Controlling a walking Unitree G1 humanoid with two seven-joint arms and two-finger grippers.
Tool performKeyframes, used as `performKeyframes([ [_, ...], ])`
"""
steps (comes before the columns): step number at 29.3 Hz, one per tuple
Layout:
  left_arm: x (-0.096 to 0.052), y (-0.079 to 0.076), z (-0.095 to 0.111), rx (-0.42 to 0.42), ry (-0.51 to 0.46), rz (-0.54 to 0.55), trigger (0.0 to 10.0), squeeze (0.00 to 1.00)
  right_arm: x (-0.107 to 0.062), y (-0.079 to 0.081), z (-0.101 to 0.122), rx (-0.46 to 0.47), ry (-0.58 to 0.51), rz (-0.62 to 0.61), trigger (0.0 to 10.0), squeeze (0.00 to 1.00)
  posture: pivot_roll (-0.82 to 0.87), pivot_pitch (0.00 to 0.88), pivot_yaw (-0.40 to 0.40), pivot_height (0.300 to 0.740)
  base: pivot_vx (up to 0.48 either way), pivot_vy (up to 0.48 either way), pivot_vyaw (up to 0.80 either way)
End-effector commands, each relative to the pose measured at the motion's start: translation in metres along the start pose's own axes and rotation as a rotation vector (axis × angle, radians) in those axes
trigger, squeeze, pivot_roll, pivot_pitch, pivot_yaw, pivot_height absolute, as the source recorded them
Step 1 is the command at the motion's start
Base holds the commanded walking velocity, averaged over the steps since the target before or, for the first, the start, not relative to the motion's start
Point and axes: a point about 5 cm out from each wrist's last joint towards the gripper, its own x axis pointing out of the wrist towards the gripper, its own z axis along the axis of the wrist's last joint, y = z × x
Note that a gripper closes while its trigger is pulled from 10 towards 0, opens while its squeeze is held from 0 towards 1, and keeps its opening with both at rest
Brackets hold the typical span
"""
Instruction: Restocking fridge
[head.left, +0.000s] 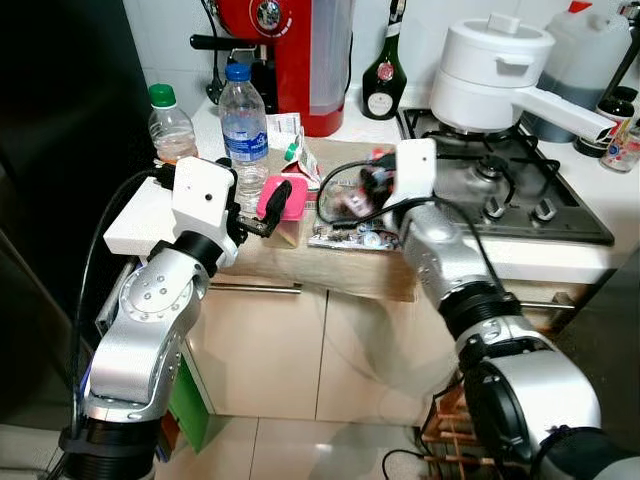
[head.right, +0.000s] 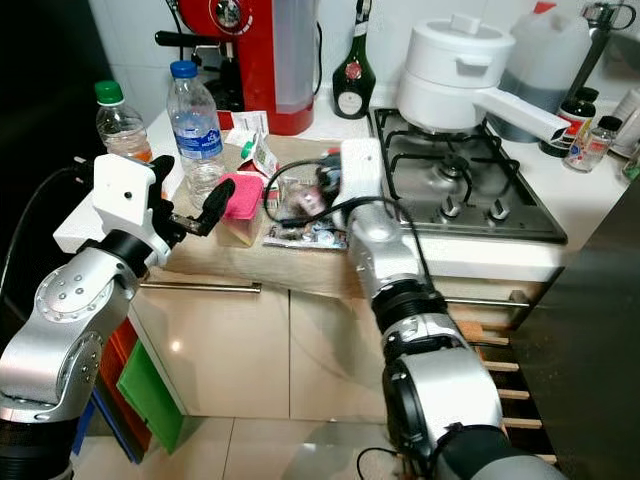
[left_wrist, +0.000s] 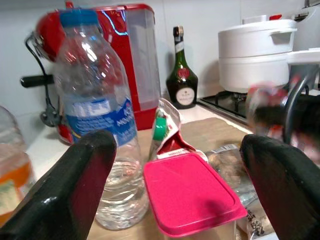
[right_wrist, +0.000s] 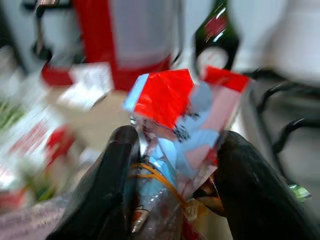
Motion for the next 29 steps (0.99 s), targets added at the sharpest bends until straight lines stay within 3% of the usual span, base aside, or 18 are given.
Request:
performKeyframes([
  [1, 0.005, -0.001, 0.005, -0.002, -0.021, -0.011, 10.0, 0.00, 0.005, 0.000, 0.038, 0.016, -0.160, 0.005, 0.0, 0.00, 0.02, 0.000, 0.007, 0.740, 0.000, 0.000, 0.00],
  [7, 0.006, -0.001, 0.005, -0.006, -0.025, -0.014, 10.0, 0.00, 0.003, -0.003, 0.064, 0.008, -0.311, 0.009, 0.0, 0.00, 0.01, 0.000, 0.008, 0.740, 0.000, 0.000, 0.00],
  [12, 0.005, 0.000, 0.005, 0.015, -0.052, 0.021, 10.0, 0.00, -0.005, -0.002, 0.071, -0.067, -0.440, -0.006, 0.0, 0.00, 0.01, 0.000, -0.001, 0.740, 0.000, 0.000, 0.00],
  [13, 0.003, -0.002, 0.009, 0.010, -0.091, 0.039, 10.0, 0.00, -0.013, 0.001, 0.074, -0.137, -0.510, -0.006, 0.0, 0.00, 0.01, 0.000, -0.007, 0.740, 0.000, 0.000, 0.00],
  [19, -0.003, -0.007, 0.018, -0.004, -0.177, 0.116, 10.0, 0.00, -0.039, 0.005, 0.072, -0.282, -0.637, -0.018, 0.0, 0.00, 0.01, 0.000, -0.018, 0.740, 0.000, 0.000, 0.00],
  [29, 0.005, -0.009, 0.015, -0.022, -0.183, 0.167, 10.0, 0.00, -0.057, -0.011, 0.054, -0.359, -0.629, -0.105, 0.0, 0.00, -0.01, 0.000, -0.021, 0.740, 0.000, 0.000, 0.00],
])
